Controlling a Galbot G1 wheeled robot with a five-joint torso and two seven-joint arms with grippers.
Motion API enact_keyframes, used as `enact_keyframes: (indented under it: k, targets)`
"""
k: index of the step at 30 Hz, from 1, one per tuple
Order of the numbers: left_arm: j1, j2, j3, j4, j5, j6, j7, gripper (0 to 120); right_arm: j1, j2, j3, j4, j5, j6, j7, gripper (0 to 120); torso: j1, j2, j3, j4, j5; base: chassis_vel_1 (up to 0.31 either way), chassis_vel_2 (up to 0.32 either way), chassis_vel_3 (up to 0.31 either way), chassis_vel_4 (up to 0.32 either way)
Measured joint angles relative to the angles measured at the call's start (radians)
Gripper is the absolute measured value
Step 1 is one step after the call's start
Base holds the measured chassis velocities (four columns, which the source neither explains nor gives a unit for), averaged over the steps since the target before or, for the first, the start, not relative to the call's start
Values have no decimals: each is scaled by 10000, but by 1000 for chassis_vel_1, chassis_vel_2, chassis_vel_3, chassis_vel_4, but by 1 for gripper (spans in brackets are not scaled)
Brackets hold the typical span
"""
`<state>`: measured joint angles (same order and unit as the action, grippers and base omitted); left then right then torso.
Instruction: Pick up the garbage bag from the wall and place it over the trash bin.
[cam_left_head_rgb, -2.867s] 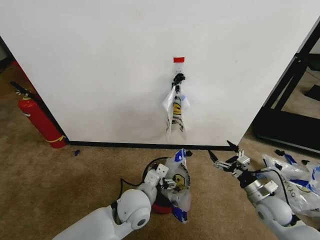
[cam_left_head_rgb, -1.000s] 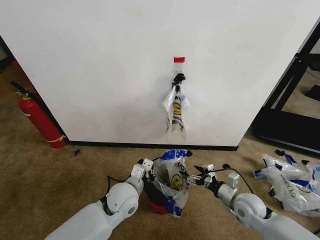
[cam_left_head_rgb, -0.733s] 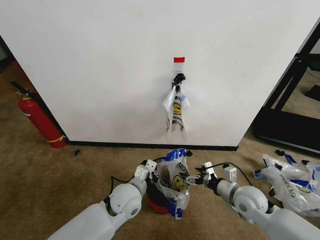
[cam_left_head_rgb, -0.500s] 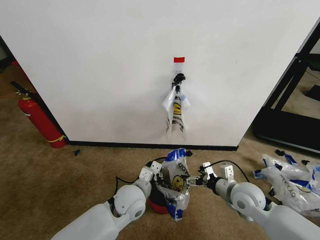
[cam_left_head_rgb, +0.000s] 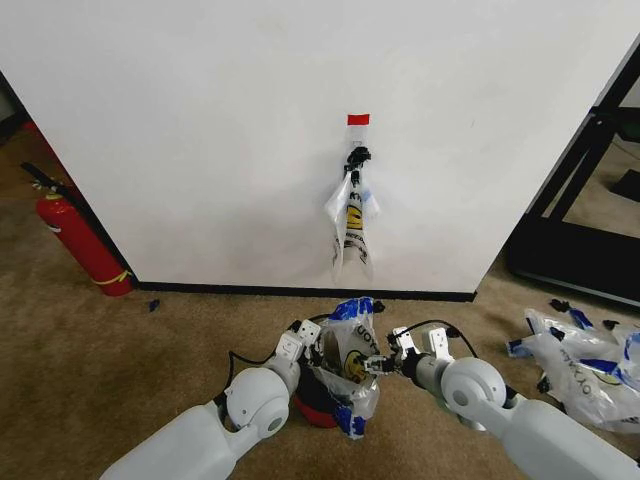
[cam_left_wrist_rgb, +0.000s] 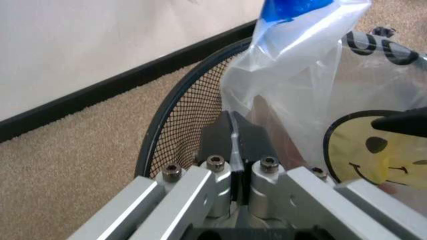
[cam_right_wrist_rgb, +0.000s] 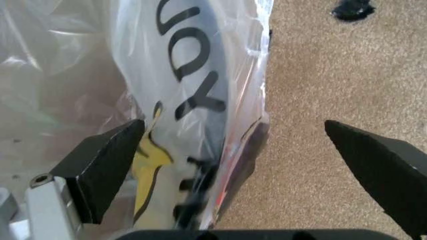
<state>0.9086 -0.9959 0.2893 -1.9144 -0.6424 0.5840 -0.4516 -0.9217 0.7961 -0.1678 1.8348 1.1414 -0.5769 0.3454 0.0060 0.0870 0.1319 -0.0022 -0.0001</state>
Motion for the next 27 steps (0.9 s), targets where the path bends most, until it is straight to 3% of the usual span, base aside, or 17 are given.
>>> enact_keyframes:
  k: [9,13,15,17,22,27]
  targets:
    - [169,93,-209,-12,104,-72,82,0,726,476,-488,-517,267,-249,581,98,0,0,0,0,1,0,0,0,0]
    - [231,118,-262,-66,130,-96,111,0,1023,705,-612,-673,571,-732,910,82,0,0,0,-1,0,0,0,0,0]
    - [236,120,-271,-80,132,-97,115,0,1066,746,-617,-691,654,-858,985,81,0,0,0,0,0,0,0,0,0]
    - [255,126,-302,-134,134,-99,134,0,1214,889,-653,-766,961,-1239,1225,69,0,0,0,0,0,0,0,0,0]
    - [290,145,-337,-223,147,-99,162,0,1268,1039,-680,-781,1145,-1529,1346,48,0,0,-1,0,-1,0,0,0,0]
    - [309,148,-351,-274,152,-100,173,0,1174,1025,-671,-691,1159,-1556,1384,35,0,0,-1,-1,0,0,0,0,0]
